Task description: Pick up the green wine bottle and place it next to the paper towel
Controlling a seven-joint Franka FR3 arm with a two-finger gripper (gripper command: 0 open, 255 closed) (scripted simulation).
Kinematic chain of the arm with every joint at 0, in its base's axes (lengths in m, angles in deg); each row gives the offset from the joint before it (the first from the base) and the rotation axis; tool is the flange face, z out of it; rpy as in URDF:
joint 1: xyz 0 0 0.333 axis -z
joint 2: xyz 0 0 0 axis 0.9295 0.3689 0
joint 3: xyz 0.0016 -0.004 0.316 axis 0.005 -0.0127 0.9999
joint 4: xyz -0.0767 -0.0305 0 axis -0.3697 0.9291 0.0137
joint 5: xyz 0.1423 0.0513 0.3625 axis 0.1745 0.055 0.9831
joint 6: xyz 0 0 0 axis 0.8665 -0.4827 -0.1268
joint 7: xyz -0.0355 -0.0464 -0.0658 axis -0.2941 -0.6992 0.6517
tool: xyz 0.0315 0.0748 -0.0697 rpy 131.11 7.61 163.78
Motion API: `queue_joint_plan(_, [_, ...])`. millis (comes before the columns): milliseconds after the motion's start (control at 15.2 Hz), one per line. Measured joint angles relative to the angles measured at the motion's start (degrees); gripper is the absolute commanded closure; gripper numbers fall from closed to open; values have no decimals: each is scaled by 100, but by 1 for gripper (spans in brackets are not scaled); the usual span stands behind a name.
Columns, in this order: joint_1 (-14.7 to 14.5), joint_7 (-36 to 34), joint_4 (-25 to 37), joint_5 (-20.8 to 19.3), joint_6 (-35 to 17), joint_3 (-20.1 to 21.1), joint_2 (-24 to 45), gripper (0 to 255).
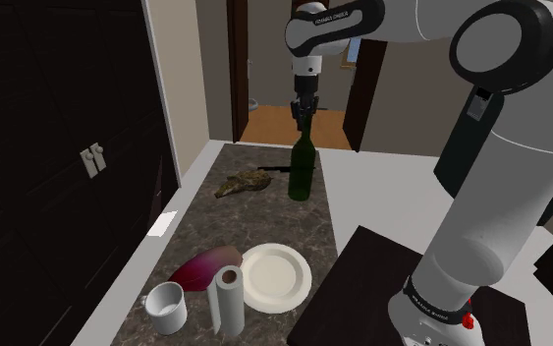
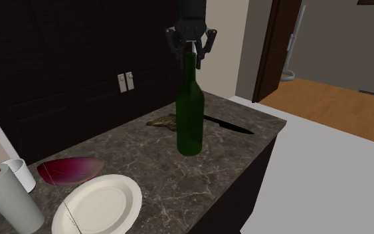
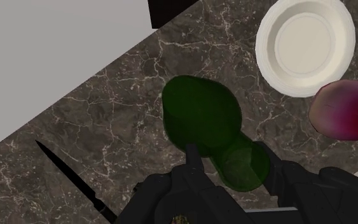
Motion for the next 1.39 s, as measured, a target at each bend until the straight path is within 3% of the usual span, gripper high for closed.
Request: queue_joint_plan(1386, [30, 37, 1955, 51, 1709, -22, 252, 255])
